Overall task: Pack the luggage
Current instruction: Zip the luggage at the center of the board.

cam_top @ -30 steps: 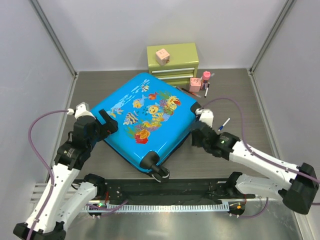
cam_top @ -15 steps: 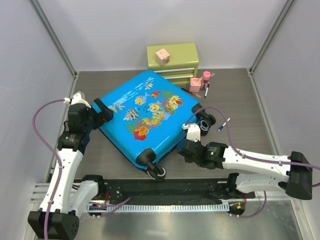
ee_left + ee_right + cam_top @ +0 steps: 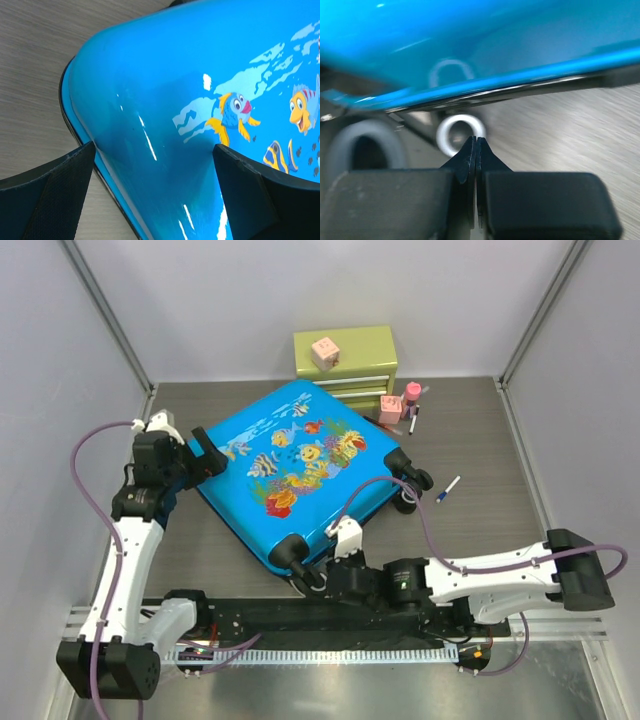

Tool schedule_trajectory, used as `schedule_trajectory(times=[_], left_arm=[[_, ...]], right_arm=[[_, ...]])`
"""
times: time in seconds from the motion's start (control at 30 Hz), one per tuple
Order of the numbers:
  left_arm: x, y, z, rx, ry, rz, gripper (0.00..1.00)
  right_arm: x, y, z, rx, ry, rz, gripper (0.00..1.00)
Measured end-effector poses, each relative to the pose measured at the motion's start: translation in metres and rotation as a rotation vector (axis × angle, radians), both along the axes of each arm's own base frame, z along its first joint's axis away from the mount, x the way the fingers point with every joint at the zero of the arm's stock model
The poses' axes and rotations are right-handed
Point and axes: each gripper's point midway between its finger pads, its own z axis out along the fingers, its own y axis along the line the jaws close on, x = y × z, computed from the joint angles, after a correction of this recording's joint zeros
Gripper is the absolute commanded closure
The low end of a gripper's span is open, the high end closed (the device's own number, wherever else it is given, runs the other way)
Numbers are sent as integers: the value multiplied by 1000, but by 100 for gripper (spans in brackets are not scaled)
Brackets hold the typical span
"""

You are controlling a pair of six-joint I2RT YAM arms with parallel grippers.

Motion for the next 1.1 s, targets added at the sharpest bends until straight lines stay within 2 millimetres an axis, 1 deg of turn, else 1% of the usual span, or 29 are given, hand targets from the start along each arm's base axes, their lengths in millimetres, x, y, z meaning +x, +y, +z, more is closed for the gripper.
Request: schedule_trajectory(times=[0.17, 0.23, 0.3, 0.47, 0.53, 0.63, 0.83, 0.93, 0.97, 1.03, 1.07, 1.1], left_arm=[[-12, 0, 2, 12, 34, -23, 0], [-19, 1, 2, 11, 43, -23, 0], [-26, -1, 4, 5, 48, -32, 0], [-39, -8, 22, -23, 26, -61, 0], [-43, -8, 28, -24, 11, -64, 0], [-50, -8, 36, -22, -1, -63, 0], [-56, -6, 47, -9, -9, -58, 0], [-58, -4, 49, 2, -7, -57, 0], [-60, -4, 48, 5, -4, -58, 0], [-61, -3, 46, 11, 6, -58, 0], [-62, -2, 45, 15, 11, -55, 0], [-63, -1, 44, 20, 14, -52, 0]], right_arm=[[-19, 34, 8, 38, -59, 69, 98], [-19, 42, 7, 17, -86, 78, 99], [-17, 56, 6, -4, -110, 84, 99], [-23, 103, 12, -14, -153, 150, 99], [-24, 117, 12, -24, -164, 173, 99], [-28, 144, 13, -17, -162, 217, 99], [-20, 190, 14, 82, -76, 299, 99], [-10, 211, 25, 152, -52, 336, 98], [-7, 215, 29, 165, -48, 343, 97], [1, 224, 39, 185, -45, 359, 88], [3, 227, 44, 191, -42, 368, 75], [5, 227, 48, 196, -38, 375, 69]])
